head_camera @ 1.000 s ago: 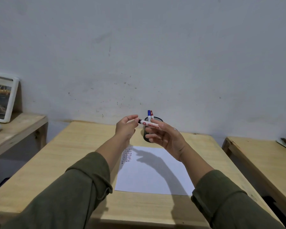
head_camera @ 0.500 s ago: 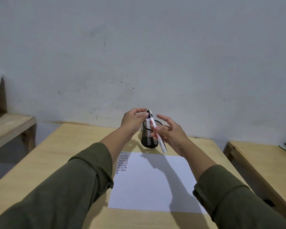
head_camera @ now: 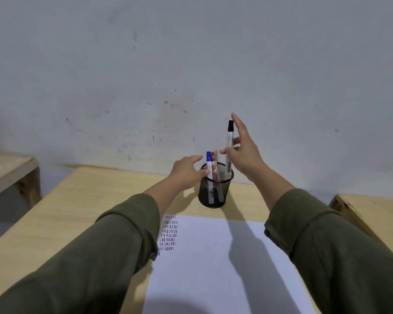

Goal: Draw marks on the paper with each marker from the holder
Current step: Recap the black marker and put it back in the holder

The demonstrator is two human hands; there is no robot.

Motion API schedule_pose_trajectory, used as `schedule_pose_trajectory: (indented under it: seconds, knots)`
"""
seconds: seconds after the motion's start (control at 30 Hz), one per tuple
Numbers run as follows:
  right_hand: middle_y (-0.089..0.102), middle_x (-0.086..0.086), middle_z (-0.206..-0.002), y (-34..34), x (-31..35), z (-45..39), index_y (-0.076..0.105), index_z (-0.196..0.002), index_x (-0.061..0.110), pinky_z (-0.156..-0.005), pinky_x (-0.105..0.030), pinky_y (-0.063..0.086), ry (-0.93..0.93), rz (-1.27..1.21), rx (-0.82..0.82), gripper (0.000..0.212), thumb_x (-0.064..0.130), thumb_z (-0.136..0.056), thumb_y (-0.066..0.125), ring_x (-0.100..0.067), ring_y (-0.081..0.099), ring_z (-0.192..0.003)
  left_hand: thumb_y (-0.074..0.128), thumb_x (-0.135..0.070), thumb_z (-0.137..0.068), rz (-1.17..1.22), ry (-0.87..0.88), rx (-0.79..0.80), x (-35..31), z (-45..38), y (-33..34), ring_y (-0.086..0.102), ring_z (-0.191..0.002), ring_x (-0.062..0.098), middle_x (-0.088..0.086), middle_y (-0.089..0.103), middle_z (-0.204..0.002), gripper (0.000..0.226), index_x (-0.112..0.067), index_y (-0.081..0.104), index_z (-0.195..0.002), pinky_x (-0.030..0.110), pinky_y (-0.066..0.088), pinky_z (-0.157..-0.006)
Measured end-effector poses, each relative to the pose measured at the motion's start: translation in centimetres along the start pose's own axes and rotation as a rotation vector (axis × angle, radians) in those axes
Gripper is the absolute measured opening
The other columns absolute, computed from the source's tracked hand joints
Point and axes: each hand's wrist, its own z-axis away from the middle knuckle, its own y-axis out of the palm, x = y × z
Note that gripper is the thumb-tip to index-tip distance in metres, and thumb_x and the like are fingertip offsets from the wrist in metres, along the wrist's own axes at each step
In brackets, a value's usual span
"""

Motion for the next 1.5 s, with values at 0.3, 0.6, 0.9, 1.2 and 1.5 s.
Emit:
schedule_pose_trajectory:
  seconds: [0.3, 0.6, 0.9, 1.2, 1.5]
  knots:
    - [0.055, -0.005, -0.091, 2.1, -2.2, -1.0, 0.029, -0.14, 0.042, -0.059, -0.017, 0.042, -0.017, 0.179, 0.021, 0.076, -0.005, -0.085, 0.052, -0.018, 0.056, -0.077, 0.061, -0.034, -0.087, -0.025, 0.004, 0.081, 1.3, -0.6, 0.3, 0.031, -0.142, 0.019, 0.001, 0.039, -0.151, 0.063, -0.019, 0.038, -0.144, 0.03, 0.024, -0.113]
    - [0.065, -0.014, -0.093, 2.8, -4.4, -0.7, 0.036, -0.135, 0.041, -0.056, -0.022, 0.036, 0.041, 0.334, 0.066, 0.072, 0.007, -0.077, 0.063, -0.024, 0.056, -0.083, 0.062, -0.04, -0.085, 0.044, -0.002, 0.086, 1.1, -0.8, 0.9, 0.037, -0.139, 0.02, 0.001, 0.045, -0.147, 0.058, -0.024, 0.047, -0.138, 0.03, 0.03, -0.109]
    - [0.059, -0.005, -0.093, 3.0, -5.3, -0.6, 0.052, -0.127, 0.033, -0.073, -0.029, 0.038, 0.014, 0.359, 0.081, 0.061, 0.007, -0.074, 0.067, -0.026, 0.053, -0.101, 0.066, -0.037, -0.083, 0.05, -0.023, 0.062, 1.1, -0.9, 1.2, 0.039, -0.137, 0.019, 0.001, 0.047, -0.146, 0.06, -0.023, 0.048, -0.138, 0.029, 0.032, -0.107]
    - [0.04, -0.008, -0.133, 3.5, -5.2, -0.9, 0.043, -0.138, 0.035, -0.101, -0.038, 0.039, -0.022, 0.454, 0.11, 0.063, 0.012, -0.081, 0.062, -0.024, 0.037, -0.126, 0.067, -0.036, -0.082, 0.09, -0.032, 0.059, 1.3, -1.0, 1.2, 0.04, -0.137, 0.019, 0.0, 0.048, -0.144, 0.06, -0.023, 0.049, -0.137, 0.028, 0.032, -0.107]
    - [0.041, -0.005, -0.133, 3.3, -4.5, -0.8, 0.057, -0.122, 0.031, -0.098, -0.038, 0.033, -0.083, 0.464, 0.04, 0.044, 0.021, -0.08, 0.066, -0.024, 0.035, -0.124, 0.068, -0.036, -0.081, 0.118, -0.043, 0.052, 1.6, -1.0, 1.5, 0.039, -0.138, 0.019, 0.001, 0.048, -0.145, 0.062, -0.021, 0.048, -0.138, 0.029, 0.031, -0.108]
